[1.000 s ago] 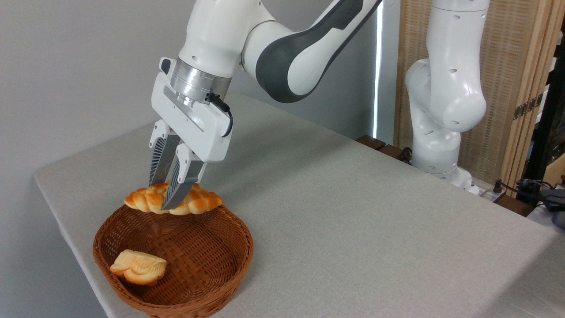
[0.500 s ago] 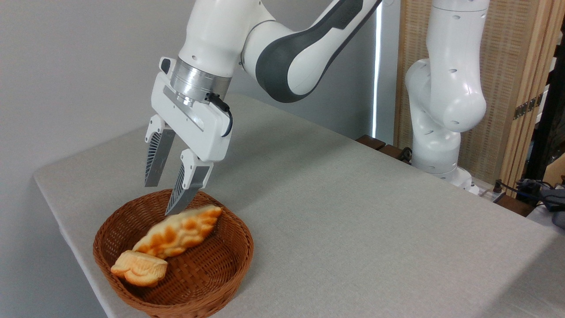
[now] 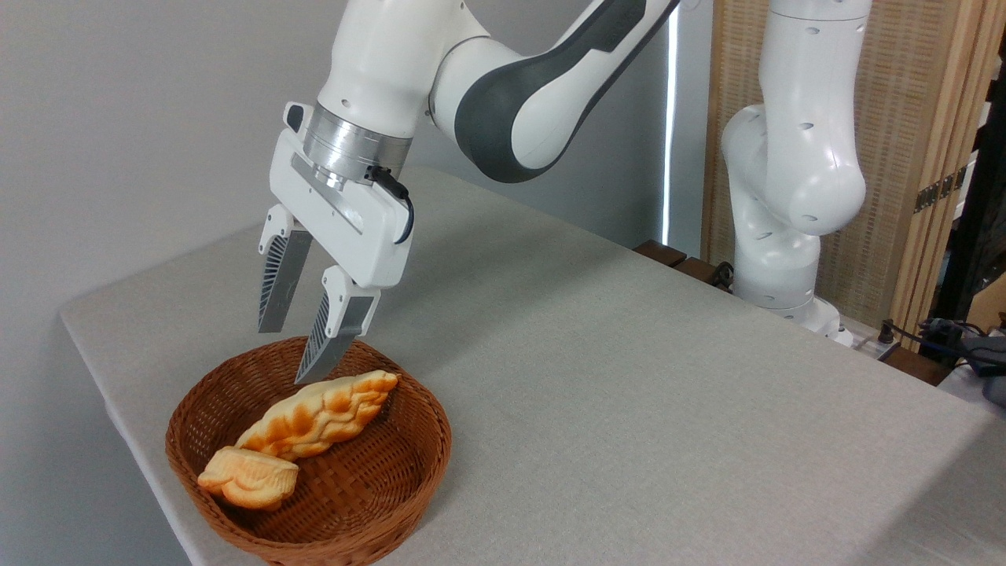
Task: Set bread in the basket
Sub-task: 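Open the gripper to drop the croissant beside the toast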
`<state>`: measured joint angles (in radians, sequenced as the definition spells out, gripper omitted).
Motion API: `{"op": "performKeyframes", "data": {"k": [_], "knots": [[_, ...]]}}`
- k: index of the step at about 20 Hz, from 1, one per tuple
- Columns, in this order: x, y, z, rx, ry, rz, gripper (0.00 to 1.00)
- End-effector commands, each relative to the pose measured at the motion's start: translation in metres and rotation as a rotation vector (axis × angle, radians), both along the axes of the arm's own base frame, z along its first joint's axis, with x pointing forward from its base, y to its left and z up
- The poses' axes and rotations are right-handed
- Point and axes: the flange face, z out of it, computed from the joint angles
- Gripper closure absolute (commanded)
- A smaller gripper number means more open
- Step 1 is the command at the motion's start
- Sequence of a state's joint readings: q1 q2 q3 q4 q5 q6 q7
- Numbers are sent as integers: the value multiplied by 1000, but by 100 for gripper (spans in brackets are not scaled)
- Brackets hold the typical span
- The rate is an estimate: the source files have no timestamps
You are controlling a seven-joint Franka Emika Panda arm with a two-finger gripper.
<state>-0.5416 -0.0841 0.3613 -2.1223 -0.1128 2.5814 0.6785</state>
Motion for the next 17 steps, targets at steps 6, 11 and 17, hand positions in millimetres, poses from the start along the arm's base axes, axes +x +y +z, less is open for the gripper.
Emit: {"op": "performKeyframes", "data": {"k": [6,11,17], "knots": [[2,22,23,103,179,-7,0],[9,21,49,116,272,30,0],[15,28,47,73,313,182,0]]}}
